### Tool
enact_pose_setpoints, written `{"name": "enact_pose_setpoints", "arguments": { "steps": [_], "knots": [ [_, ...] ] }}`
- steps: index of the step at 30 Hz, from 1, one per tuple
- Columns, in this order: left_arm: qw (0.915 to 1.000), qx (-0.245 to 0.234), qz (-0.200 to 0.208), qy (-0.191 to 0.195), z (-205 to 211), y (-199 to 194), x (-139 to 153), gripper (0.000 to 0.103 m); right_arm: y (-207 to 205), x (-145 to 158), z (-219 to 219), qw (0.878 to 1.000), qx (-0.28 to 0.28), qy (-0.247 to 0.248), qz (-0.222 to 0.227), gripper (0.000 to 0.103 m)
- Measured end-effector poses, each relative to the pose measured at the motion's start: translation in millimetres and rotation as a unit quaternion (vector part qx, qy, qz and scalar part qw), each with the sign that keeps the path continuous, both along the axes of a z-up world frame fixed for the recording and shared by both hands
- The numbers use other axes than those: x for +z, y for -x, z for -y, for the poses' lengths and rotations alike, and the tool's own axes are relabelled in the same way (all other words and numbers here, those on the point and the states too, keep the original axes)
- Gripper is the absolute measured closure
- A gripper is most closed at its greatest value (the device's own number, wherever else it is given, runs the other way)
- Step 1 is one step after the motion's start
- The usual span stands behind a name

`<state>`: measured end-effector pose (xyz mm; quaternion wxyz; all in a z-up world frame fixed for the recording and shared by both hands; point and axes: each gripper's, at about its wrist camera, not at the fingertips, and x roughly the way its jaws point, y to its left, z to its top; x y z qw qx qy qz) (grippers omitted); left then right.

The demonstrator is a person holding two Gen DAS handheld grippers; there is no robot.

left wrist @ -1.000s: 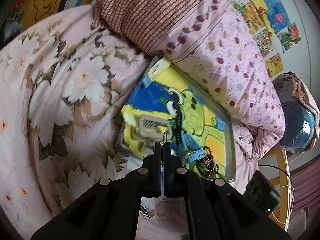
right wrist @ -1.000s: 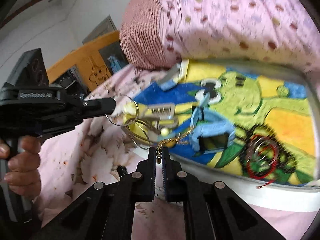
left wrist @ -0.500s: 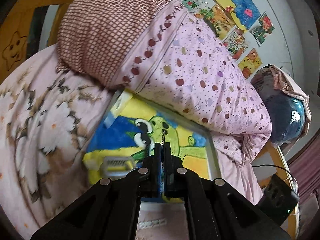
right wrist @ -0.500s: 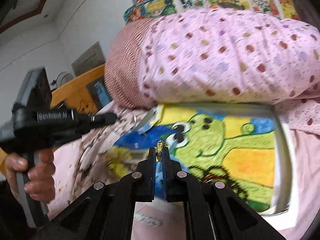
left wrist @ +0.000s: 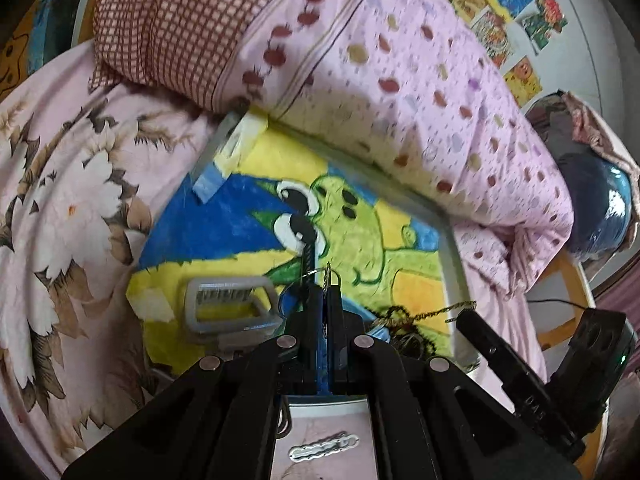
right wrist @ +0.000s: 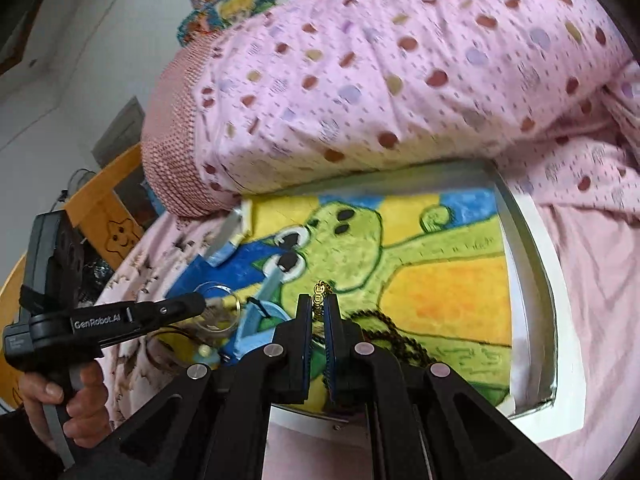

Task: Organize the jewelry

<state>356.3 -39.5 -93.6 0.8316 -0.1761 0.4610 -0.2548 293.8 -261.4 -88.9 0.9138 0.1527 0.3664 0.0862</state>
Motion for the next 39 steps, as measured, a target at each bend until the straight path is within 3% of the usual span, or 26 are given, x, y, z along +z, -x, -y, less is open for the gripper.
{"name": "enact_pose_setpoints", "arguments": {
  "steps": [7, 9, 12, 14, 16, 18, 21, 23, 26, 30, 33, 35, 39],
  "knots": [
    [0.9989, -0.007, -0.019, -0.043, 7.9, 1.2, -8.7, 0.103, -0.1, -11.3, 5.9, 0.999, -0.014, 0.011, -0.039, 0.095],
    [0.9982, -0.009, -0.016, -0.058, 9.8, 2.2, -7.2, 0.102, 1.5, -12.4, 7.6, 0.999, -0.019, 0.014, -0.045, 0.084],
    [0.997, -0.009, -0.005, -0.076, 12.3, 5.7, -2.5, 0.082, 6.8, -9.8, 11.9, 0.999, -0.023, 0.012, -0.041, 0.067],
    [0.9973, -0.007, 0.004, -0.074, 11.8, 10.3, 2.4, 0.061, 11.7, -4.1, 13.7, 0.999, -0.025, 0.017, -0.033, 0.066],
    [0.9965, -0.002, 0.018, -0.082, 11.7, 16.1, 8.3, 0.054, 16.4, 2.3, 14.8, 0.999, -0.027, 0.026, -0.023, 0.066],
    [0.9955, -0.001, 0.028, -0.09, 12.7, 21.4, 13.9, 0.052, 22.2, 9.3, 16.5, 0.999, -0.03, 0.029, -0.012, 0.05],
    [0.9935, 0.009, 0.046, -0.104, 11.0, 32.7, 24.0, 0.045, 34.1, 23.2, 17.6, 0.999, -0.032, 0.04, 0.015, 0.038],
    [0.9916, 0.018, 0.059, -0.114, 11.6, 39.8, 30.4, 0.032, 43.2, 33.9, 16.0, 0.997, -0.031, 0.054, 0.036, 0.032],
    [0.9881, 0.032, 0.09, -0.12, 8.8, 56.0, 43.0, 0.023, 55.0, 46.7, 12.2, 0.996, -0.026, 0.062, 0.064, 0.023],
    [0.9815, 0.047, 0.129, -0.134, 7.0, 79.0, 56.4, 0.019, 74.7, 60.9, 9.1, 0.992, -0.026, 0.074, 0.098, 0.014],
    [0.9757, 0.06, 0.155, -0.143, 3.2, 96.9, 64.9, 0.017, 88.3, 68.2, 9.2, 0.989, -0.028, 0.084, 0.115, 0.013],
    [0.9722, 0.069, 0.168, -0.148, -0.4, 108.7, 70.4, 0.005, 97.5, 71.9, 9.4, 0.988, -0.031, 0.088, 0.122, 0.011],
    [0.9664, 0.085, 0.191, -0.15, -10.7, 129.9, 80.2, 0.005, 118.8, 76.2, 8.4, 0.986, -0.033, 0.097, 0.133, 0.007]
  ]
}}
